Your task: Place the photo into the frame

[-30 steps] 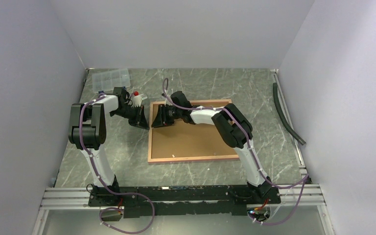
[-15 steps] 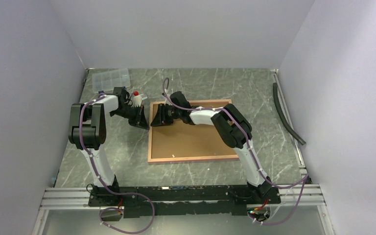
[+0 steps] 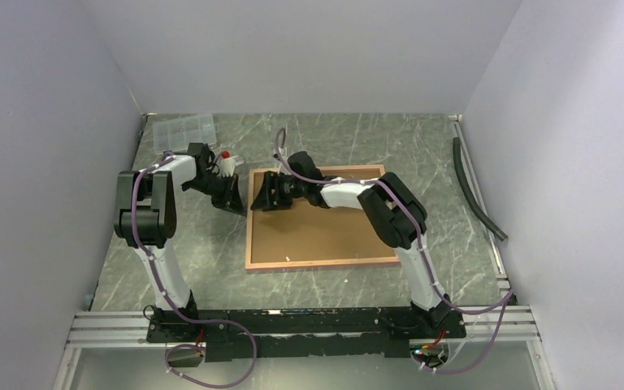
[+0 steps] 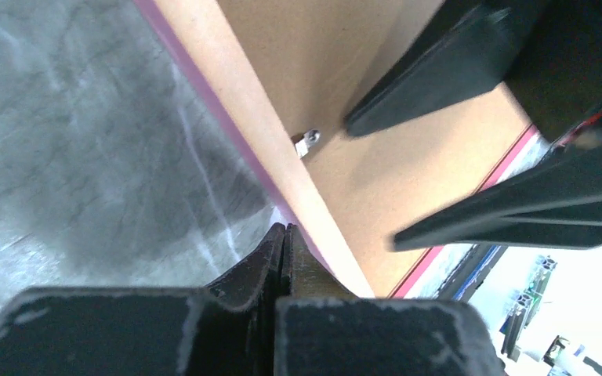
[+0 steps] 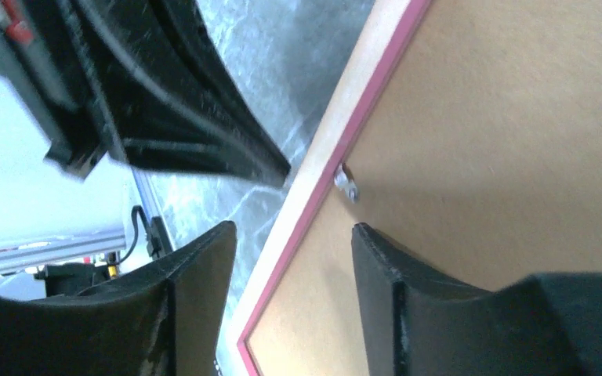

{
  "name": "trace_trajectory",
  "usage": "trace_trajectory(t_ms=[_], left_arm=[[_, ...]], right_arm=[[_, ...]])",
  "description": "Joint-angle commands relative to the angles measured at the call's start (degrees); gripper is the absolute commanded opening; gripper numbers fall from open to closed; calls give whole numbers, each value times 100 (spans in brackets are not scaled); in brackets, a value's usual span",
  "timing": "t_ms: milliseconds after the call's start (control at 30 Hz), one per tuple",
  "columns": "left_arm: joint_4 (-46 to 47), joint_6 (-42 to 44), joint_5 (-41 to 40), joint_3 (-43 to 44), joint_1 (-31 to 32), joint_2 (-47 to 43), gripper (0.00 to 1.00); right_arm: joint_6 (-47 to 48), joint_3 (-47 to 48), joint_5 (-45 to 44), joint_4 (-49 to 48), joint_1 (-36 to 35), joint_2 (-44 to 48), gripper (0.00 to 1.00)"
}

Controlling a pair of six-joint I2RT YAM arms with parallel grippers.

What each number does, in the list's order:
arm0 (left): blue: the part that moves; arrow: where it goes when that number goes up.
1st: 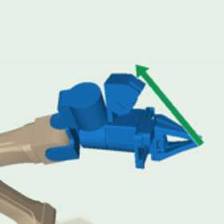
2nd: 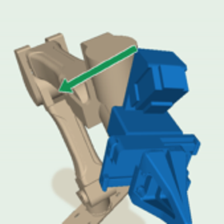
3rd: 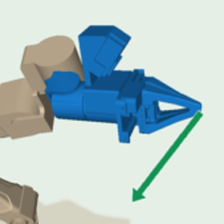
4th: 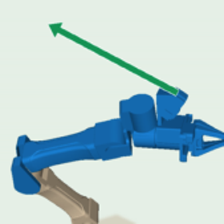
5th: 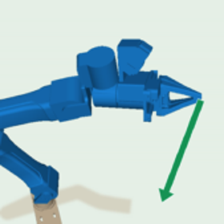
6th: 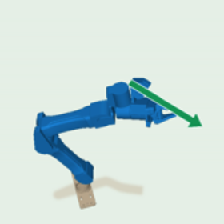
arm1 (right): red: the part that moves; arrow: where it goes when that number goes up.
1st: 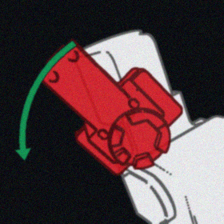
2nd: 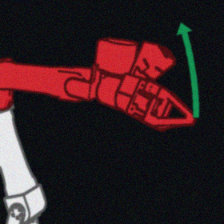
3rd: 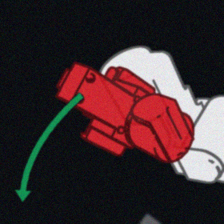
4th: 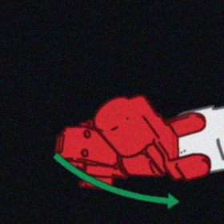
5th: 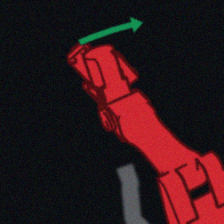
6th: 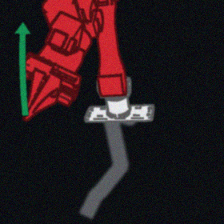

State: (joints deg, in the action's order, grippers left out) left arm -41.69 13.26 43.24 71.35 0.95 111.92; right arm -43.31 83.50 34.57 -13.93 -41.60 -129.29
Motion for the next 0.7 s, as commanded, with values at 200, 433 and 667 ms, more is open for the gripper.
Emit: trace_trajectory(t_ms=[200, 433, 667], left_arm=[[-543, 501, -293, 314, -332, -132, 3], [-335, 659, -567, -103, -144, -258, 3], [-106, 644, -870, -407, 344, -340, 3]], right_arm=[[597, -1420, -2034, 1416, 1455, 2842, 100], [618, -1737, -4276, 3065, 2769, 3320, 100], [499, -1954, -3829, 2743, 3385, 2973, 100]])
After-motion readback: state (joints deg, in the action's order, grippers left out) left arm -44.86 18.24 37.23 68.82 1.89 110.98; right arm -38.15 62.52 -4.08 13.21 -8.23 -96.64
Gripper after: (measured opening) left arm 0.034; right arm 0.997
